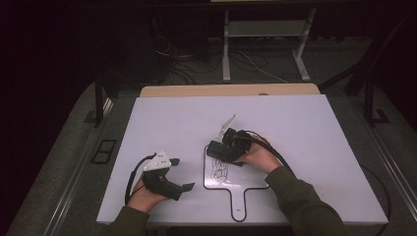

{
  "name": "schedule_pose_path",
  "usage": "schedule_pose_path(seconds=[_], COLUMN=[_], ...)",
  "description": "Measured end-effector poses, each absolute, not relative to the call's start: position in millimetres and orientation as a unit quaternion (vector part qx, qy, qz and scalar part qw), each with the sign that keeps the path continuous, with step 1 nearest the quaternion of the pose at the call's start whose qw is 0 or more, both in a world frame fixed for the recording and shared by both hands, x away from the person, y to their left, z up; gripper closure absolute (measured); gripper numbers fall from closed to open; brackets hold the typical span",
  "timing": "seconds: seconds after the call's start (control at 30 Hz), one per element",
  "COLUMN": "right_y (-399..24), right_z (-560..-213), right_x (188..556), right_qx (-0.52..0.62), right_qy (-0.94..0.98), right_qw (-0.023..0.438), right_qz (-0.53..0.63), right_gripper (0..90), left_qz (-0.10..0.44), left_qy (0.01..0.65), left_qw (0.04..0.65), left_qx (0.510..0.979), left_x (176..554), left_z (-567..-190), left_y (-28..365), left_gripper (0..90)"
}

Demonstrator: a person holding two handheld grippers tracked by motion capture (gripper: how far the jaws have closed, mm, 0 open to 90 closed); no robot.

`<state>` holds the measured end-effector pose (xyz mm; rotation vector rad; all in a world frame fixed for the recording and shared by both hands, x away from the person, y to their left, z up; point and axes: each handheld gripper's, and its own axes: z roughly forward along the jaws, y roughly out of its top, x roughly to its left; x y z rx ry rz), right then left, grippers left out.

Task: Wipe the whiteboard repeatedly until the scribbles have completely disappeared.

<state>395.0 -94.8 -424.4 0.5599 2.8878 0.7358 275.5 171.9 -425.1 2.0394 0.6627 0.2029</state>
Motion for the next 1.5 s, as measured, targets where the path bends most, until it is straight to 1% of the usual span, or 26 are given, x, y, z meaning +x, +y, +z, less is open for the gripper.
schedule_pose_path(seconds=[0.97, 1.23, 1.5], right_y=[-86.3, -86.3, -86.9], right_z=[-423.0, -423.4, -423.4], right_x=[381.4, 390.8, 404.4], right_qx=[0.162, 0.179, 0.186], right_qy=[0.957, 0.954, 0.953], right_qw=[0.05, 0.051, 0.066], right_qz=[0.233, 0.237, 0.231], right_gripper=[38.7, 38.7, 38.7], left_qz=[0.083, 0.083, 0.084], left_qy=[0.269, 0.269, 0.27], left_qw=[0.472, 0.473, 0.472], left_qx=[0.835, 0.835, 0.835], left_x=[275.5, 275.6, 275.5], left_z=[-425.3, -425.4, -425.1], left_y=[171.4, 171.3, 172.2], left_gripper=[0.0, 0.0, 0.0])
